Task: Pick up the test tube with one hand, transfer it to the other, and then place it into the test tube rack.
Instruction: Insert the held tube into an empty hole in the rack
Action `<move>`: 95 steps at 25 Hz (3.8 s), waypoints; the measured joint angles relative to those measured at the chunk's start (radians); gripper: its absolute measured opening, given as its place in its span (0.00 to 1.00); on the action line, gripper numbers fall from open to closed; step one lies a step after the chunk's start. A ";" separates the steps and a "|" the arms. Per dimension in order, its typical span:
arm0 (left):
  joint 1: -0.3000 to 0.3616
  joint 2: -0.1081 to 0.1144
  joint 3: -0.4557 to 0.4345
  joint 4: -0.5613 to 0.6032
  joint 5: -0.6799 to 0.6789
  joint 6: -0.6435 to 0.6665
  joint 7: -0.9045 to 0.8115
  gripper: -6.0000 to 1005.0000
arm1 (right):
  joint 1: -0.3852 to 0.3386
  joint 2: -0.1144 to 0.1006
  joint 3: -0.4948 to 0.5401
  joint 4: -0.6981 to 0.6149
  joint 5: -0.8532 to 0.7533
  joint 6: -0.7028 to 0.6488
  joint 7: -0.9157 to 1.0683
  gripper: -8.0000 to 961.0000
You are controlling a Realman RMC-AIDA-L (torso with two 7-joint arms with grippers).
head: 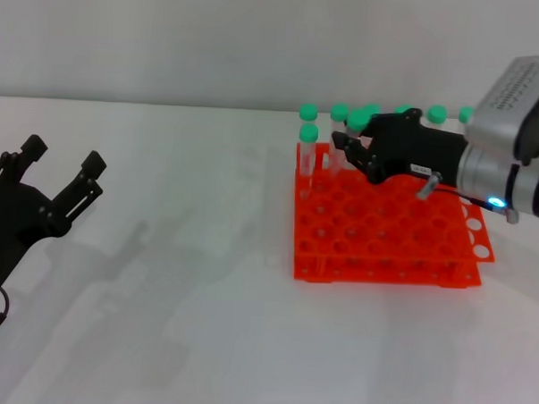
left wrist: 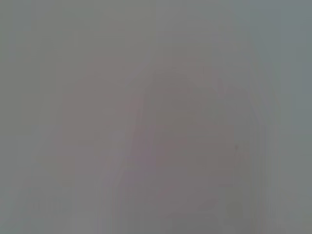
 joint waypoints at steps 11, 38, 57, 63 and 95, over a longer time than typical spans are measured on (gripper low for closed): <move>0.001 0.000 0.000 -0.032 -0.006 0.039 0.016 0.89 | 0.028 0.002 -0.089 -0.013 0.000 0.074 0.024 0.26; -0.008 -0.001 0.019 -0.049 0.000 0.051 0.023 0.89 | 0.060 0.003 -0.112 -0.028 0.063 0.086 -0.086 0.68; -0.004 0.000 0.028 -0.063 -0.009 0.098 0.023 0.89 | 0.112 0.003 -0.162 0.039 0.272 0.110 -0.282 0.68; -0.007 0.004 0.022 -0.066 -0.009 0.097 0.023 0.89 | 0.094 0.000 -0.153 0.022 0.310 0.109 -0.278 0.68; -0.018 0.006 0.006 -0.073 -0.013 0.090 0.023 0.89 | -0.069 -0.017 -0.144 -0.085 0.077 0.076 0.038 0.68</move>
